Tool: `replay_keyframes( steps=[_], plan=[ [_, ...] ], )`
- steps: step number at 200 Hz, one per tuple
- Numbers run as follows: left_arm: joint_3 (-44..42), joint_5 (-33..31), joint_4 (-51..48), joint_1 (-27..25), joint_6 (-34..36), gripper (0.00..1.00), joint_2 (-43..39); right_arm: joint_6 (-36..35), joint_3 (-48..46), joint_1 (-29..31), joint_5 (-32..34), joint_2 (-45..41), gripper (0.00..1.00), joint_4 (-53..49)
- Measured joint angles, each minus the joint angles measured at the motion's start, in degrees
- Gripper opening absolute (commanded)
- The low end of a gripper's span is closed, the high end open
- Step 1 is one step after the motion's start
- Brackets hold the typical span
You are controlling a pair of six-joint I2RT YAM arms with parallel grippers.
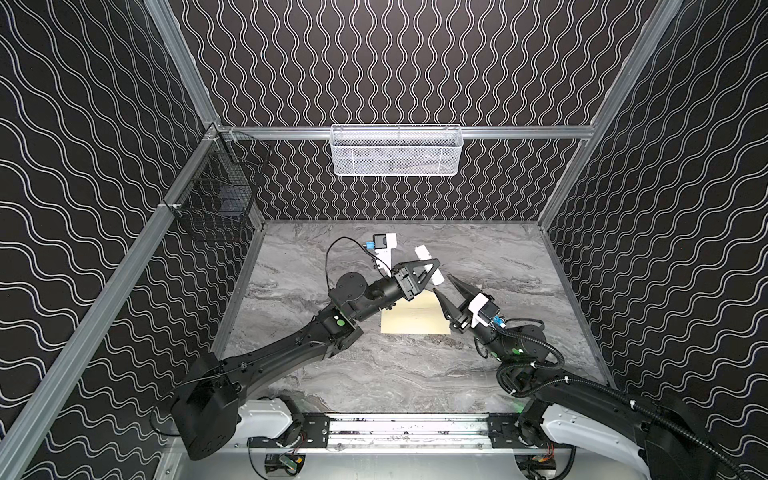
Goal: Place the letter into the envelope and seal it
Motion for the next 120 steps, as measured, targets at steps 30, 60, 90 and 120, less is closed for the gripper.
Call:
replay_keyframes(
  steps=[30,60,90,120],
  plan=[
    [-0.55,0.02,1.40,0.00,0.00,0.00,0.04,0.02,0.59,0.00,0.17,2.19,0.42,1.01],
    [-1.03,0.37,2.69,0.00,0.00,0.00,0.04,0.22,1.68,0.09,-0.24,3.06,0.34,0.92],
    [-1.07,0.44,2.89,0.00,0.15,0.00,0.13,1.09,2.08,0.17,-0.70,2.73,0.31,0.83],
    [-1.07,0.37,4.90,0.00,0.13,0.00,0.85,1.70,2.69,0.28,-0.68,1.95,0.25,-0.59]
  ],
)
